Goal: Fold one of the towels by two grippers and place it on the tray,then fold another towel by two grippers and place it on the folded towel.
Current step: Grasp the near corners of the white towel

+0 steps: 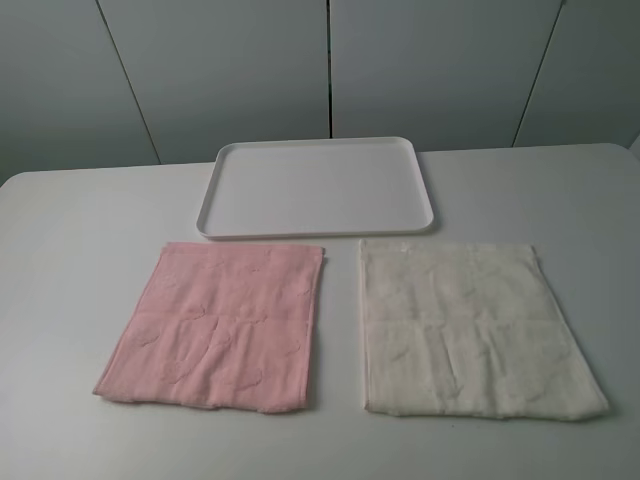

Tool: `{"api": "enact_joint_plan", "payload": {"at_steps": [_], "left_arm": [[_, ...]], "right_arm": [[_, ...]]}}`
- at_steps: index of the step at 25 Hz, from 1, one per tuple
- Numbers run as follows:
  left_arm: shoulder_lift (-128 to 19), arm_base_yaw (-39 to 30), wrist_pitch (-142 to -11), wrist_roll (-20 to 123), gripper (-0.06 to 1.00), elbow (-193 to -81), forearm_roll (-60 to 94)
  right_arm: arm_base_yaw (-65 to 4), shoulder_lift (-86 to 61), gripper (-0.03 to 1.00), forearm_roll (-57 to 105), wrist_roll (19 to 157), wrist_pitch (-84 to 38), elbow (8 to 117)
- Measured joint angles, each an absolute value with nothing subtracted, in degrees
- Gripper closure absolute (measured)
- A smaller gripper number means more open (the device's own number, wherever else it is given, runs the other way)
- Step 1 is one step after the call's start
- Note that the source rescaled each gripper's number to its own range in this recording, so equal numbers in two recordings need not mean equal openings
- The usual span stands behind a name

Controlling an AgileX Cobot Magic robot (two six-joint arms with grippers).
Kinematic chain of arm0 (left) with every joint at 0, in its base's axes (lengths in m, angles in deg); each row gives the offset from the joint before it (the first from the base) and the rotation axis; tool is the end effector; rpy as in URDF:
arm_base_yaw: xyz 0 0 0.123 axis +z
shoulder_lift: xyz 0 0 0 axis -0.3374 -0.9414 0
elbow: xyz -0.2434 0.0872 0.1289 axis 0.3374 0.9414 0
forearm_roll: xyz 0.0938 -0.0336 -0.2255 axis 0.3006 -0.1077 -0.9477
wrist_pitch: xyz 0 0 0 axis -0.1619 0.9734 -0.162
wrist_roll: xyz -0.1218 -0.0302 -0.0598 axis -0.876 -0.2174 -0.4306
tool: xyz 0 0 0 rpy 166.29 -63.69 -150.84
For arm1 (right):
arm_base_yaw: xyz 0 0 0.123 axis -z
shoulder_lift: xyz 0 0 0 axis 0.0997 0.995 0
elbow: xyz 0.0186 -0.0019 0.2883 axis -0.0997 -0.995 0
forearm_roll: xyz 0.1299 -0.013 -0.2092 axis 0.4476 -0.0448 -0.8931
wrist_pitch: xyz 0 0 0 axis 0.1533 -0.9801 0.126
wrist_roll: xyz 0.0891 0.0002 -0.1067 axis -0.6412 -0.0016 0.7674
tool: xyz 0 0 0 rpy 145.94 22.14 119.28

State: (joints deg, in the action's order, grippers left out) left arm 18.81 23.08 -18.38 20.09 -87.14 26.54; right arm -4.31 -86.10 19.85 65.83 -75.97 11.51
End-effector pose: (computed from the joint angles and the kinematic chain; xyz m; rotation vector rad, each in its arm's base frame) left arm 0.0268 -0.0069 0.2557 -0.0006 2.0465 -0.0125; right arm 0.0264 0.0070 0.2530 0.0121 2.0601 0.0544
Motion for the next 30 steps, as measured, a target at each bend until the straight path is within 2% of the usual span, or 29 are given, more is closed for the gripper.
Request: {"api": "enact_joint_plan", "payload": {"at_steps": [23,30], "left_arm": [[18.7,23.1,-18.5,20.1,-0.04,-87.1,26.5],[6.6,23.1,-20.0,21.9,-0.04,-88.4,25.9]], "right_arm": [[-4.3,-85.9,-0.03,26.3,68.0,-75.5,11.5],[-4.3,-73.6,-0.03,27.3,72.4,-72.4,13.7]]}}
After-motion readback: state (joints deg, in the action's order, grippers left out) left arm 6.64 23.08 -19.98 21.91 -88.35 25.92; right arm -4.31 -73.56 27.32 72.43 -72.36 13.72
